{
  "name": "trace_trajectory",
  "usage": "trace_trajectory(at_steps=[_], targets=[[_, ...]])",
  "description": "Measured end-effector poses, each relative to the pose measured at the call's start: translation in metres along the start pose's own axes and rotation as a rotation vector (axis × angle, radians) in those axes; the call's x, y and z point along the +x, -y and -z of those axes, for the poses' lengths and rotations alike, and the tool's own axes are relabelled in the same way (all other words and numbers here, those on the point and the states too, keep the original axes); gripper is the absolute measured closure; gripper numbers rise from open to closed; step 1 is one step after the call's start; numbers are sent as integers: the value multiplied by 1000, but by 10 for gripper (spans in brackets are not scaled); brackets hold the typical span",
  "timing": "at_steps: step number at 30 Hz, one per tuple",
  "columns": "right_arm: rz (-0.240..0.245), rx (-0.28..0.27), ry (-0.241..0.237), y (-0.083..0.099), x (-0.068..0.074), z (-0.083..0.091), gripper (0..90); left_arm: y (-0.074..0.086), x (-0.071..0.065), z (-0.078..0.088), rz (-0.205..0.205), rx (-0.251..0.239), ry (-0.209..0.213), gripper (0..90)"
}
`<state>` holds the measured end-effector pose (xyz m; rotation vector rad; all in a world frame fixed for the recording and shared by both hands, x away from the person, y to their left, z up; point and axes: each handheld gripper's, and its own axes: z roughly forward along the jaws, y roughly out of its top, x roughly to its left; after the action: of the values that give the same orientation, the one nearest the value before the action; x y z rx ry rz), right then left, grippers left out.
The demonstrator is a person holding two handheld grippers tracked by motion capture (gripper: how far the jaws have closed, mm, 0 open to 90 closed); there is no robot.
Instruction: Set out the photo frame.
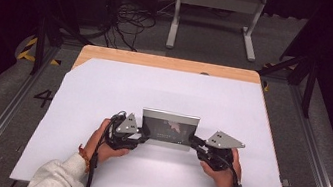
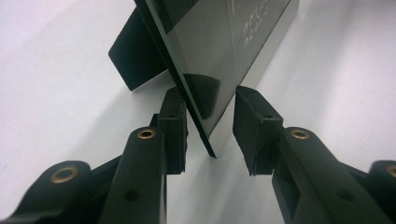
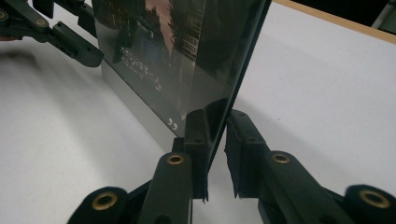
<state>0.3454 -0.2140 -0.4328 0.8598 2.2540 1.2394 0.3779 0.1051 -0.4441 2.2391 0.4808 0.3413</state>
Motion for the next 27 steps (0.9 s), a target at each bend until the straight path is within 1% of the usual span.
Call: trace_trajectory(at_steps=[5,9,10,15,19,25,27], targets=[[5,5,3,0,-1,3,781,1,-1,1,0,-1,-7,637],[15,7,13,0,-1,8,772,2,-1,3,3,-6,-3,624],[20,13,15,1,-1,8,769,2,-2,3,7,-5,-2,622],[45,25,23,2,-1,12,751,3,-3,5,4,-7,-4,611],[52,36,38,5,-1,15,729,5,-4,8,1,-13,-3,604],[57,46,40,6,-1,16,701,9,-5,13,2,-15,-10,596],[58,49,37,7,-1,16,685,10,-5,15,2,-15,-13,581]])
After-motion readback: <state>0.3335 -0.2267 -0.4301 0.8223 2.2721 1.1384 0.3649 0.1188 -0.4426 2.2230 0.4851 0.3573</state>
